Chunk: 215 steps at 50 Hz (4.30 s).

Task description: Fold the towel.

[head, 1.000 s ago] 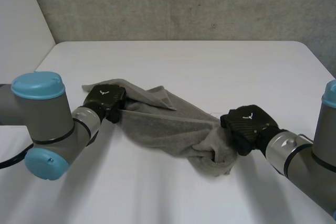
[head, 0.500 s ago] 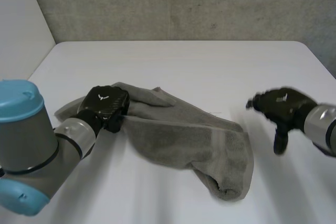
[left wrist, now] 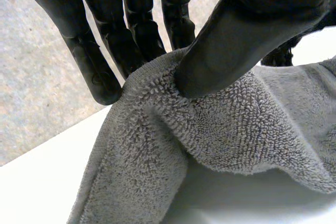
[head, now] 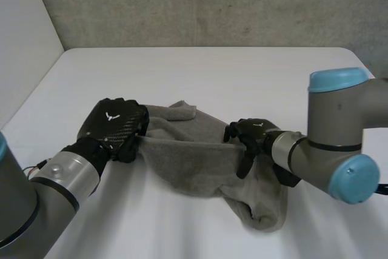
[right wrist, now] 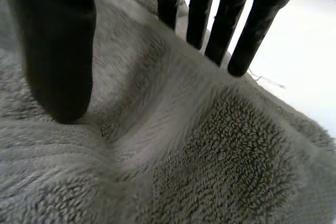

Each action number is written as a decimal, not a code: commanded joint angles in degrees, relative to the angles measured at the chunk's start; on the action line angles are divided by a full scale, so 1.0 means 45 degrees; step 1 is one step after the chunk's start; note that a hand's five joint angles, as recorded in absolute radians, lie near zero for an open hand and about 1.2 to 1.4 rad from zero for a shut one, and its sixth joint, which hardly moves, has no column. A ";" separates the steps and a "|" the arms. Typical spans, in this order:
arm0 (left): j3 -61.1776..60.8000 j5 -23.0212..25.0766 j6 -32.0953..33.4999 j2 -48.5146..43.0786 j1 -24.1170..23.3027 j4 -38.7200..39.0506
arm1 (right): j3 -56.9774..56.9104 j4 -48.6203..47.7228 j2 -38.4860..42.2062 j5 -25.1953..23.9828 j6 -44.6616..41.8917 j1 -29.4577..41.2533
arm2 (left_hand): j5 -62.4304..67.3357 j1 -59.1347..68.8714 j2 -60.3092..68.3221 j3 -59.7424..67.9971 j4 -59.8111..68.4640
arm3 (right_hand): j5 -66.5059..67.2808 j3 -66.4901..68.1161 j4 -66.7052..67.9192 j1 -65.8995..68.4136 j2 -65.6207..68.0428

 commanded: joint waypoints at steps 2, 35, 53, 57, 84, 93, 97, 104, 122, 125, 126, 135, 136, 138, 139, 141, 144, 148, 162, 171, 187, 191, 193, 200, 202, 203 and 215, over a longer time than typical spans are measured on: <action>-0.0366 0.0001 -0.0019 0.0942 0.0088 0.0040 | -0.0396 -0.0185 0.0466 0.0480 -0.0079 0.0054 | 0.1015 0.1080 0.1264 0.1327 0.0598 | 0.8414 0.8487 0.8478 0.8471 0.8507; 0.9739 -0.1407 0.0980 -0.2397 0.0323 0.4336 | -0.2395 -0.8392 -0.4828 0.0679 -0.4415 0.0034 | 0.1015 0.1080 0.1264 0.1327 0.0598 | 1.0853 1.0926 1.0917 1.0910 1.0946; 0.1259 0.1036 0.1582 -0.3938 0.0381 0.7088 | 0.3017 -0.5869 -0.3851 -0.0086 -0.5373 -0.0083 | 0.1015 0.1080 0.1264 0.1327 0.0598 | 1.0853 1.0926 1.0917 1.0910 1.0946; 0.0590 0.1056 0.1817 -0.4155 0.0362 0.7344 | 0.4171 -0.5869 -0.3773 -0.0048 -0.5431 -0.0005 | 0.1015 0.1080 0.1264 0.1327 0.0598 | 1.0853 1.0926 1.0917 1.0910 1.0946; 0.1037 0.1056 0.2325 -0.5734 0.0577 0.7247 | 0.6537 -0.4599 -0.6272 0.0539 -0.3947 -0.2307 | -0.8400 -0.8334 -0.8150 -0.8087 -0.8816 | 1.0853 1.0926 1.0917 1.0910 1.0946; 0.1157 0.1114 0.2286 -0.6362 0.1006 0.6935 | 0.6694 -0.4599 -0.6351 0.0285 -0.3888 -0.2740 | -0.8363 -0.8297 -0.8113 -0.8050 -0.8780 | 1.0853 1.0926 1.0917 1.0910 1.0946; 0.1098 0.1095 0.2227 -0.6362 0.1006 0.6778 | 0.6713 -0.4599 -0.6312 0.0265 -0.3888 -0.2759 | -0.8363 -0.8297 -0.8113 -0.8050 -0.8780 | 1.0853 1.0926 1.0917 1.0910 1.0946; 0.0630 0.1095 0.2169 -0.5778 0.1006 0.5181 | 0.6733 -0.4599 -0.6215 0.0187 -0.3888 -0.3071 | -0.8363 -0.8297 -0.8113 -0.8050 -0.8780 | 1.0853 1.0926 1.0917 1.0910 1.0946; 0.2268 0.0880 0.1446 -0.7297 0.0948 0.4317 | 0.6850 -0.4619 -0.6097 0.0187 -0.3888 -0.3091 | -0.8251 -0.8186 -0.8002 -0.7938 -0.8668 | 1.0853 1.0926 1.0917 1.0910 1.0946; 0.2600 0.0880 0.1446 -0.7610 0.0967 0.4317 | 0.6870 -0.4619 -0.6097 0.0187 -0.3888 -0.3071 | -0.8251 -0.8185 -0.8001 -0.7938 -0.8667 | 1.0853 1.0926 1.0917 1.0910 1.0946; 0.2602 0.0880 0.1446 -0.7612 0.0967 0.4317 | 0.6889 -0.4619 -0.6097 0.0187 -0.3888 -0.3071 | -0.8251 -0.8185 -0.8001 -0.7938 -0.8667 | 1.0853 1.0926 1.0917 1.0910 1.0946; 0.2895 0.0255 0.1387 -0.7709 0.1045 0.4337 | 0.6987 -0.4736 -0.6078 0.0187 -0.3888 -0.3052 | -0.8400 -0.8335 -0.8151 -0.8088 -0.8817 | 1.0853 1.0926 1.0917 1.0910 1.0946; 0.2895 0.0100 0.1387 -0.7709 0.1065 0.4317 | 0.7006 -0.4775 -0.6078 0.0206 -0.3888 -0.3033 | -0.8474 -0.8409 -0.8225 -0.8162 -0.8891 | 1.0853 1.0926 1.0917 1.0910 1.0946; 0.2914 -0.0037 0.1387 -0.7709 0.1084 0.4317 | 0.7006 -0.4775 -0.6058 0.0206 -0.3888 -0.3013 | -0.8623 -0.8558 -0.8373 -0.8310 -0.9040 | 1.0853 1.0926 1.0917 1.0910 1.0946; 0.2914 -0.0135 0.1407 -0.7709 0.1104 0.4336 | 0.7006 -0.4775 -0.6058 0.0206 -0.3888 -0.2994 | -0.8625 -0.8559 -0.8375 -0.8312 -0.9041 | 1.0853 1.0926 1.0917 1.0910 1.0946; 0.2914 -0.0291 0.1407 -0.7709 0.1104 0.4317 | 0.7006 -0.4775 -0.6039 0.0206 -0.3888 -0.2974 | -0.8625 -0.8559 -0.8375 -0.8312 -0.9041 | 1.0853 1.0926 1.0917 1.0910 1.0946; 0.3012 -0.0506 0.1426 -0.7709 0.1104 0.4278 | 0.7006 -0.4775 -0.5922 0.0206 -0.3888 -0.2993 | -0.8625 -0.8559 -0.8375 -0.8312 -0.9041 | 1.0853 1.0926 1.0917 1.0910 1.0946; 0.3012 -0.0605 0.1426 -0.7709 0.1163 0.4200 | 0.7006 -0.4795 -0.5902 0.0206 -0.3888 -0.3013 | -0.8550 -0.8484 -0.8300 -0.8237 -0.8967 | 1.0853 1.0926 1.0917 1.0910 1.0946; 0.3012 -0.0585 0.1407 -0.7807 0.1182 0.3555 | 0.7006 -0.4814 -0.5922 0.0226 -0.3868 -0.3071 | -0.3317 -0.3251 -0.3067 -0.3004 -0.3733 | 1.0853 1.0926 1.0917 1.0910 1.0946; 0.2973 -0.0565 0.1349 -0.7710 0.1182 0.2912 | 0.6987 -0.4853 -0.5922 0.0284 -0.3868 -0.3091 | 0.1003 0.1069 0.1253 0.1316 0.0586 | 1.0853 1.0926 1.0917 1.0910 1.0946; 0.3090 -0.0507 0.1309 -0.3402 0.2217 0.1605 | 0.4299 0.0250 -0.6976 -0.0864 -0.4083 -0.2935 | 0.1015 0.1080 0.1264 0.1327 0.0598 | 1.0853 1.0926 1.0917 1.0910 1.0946; 0.3420 -0.0099 0.1212 -0.0803 0.2256 0.0998 | 0.1586 0.4236 -0.6938 -0.2269 -0.4665 -0.3051 | 0.1015 0.1080 0.1264 0.1327 0.0598 | 1.0853 1.0926 1.0917 1.0910 1.0946; 0.3654 0.0213 0.1192 -0.0235 0.2276 0.0900 | 0.0649 0.5273 -0.6744 -0.2642 -0.5307 -0.3071 | 0.1015 0.1080 0.1264 0.1327 0.0598 | 1.0853 1.0926 1.0917 1.0910 1.0946; 0.5043 0.0899 0.1231 -0.0131 0.2354 0.0645 | -0.2876 0.6182 -0.4730 -0.2509 -0.7872 -0.2857 | 0.1015 0.1080 0.1264 0.1327 0.0598 | 1.0853 1.0926 1.0917 1.0910 1.0946; 0.6441 0.0686 0.1309 -0.1762 0.2432 0.0607 | -0.4722 0.5212 -0.3545 -0.1654 -0.8048 -0.2410 | 0.1015 0.1080 0.1264 0.1327 0.0598 | 1.0853 1.0926 1.0917 1.0910 1.0946; 0.6449 0.0685 0.1309 -0.1772 0.2432 0.0606 | -0.4732 0.5206 -0.3539 -0.1649 -0.8048 -0.2407 | 0.1015 0.1080 0.1264 0.1327 0.0598 | 1.0853 1.0926 1.0917 1.0910 1.0946; 1.2269 -0.1872 0.1388 -0.3648 0.2393 0.1540 | -0.4775 -0.7333 -0.4123 0.2316 -0.8087 -0.1119 | 0.1015 0.1080 0.1264 0.1327 0.0598 | 1.0853 1.0926 1.0917 1.0910 1.0946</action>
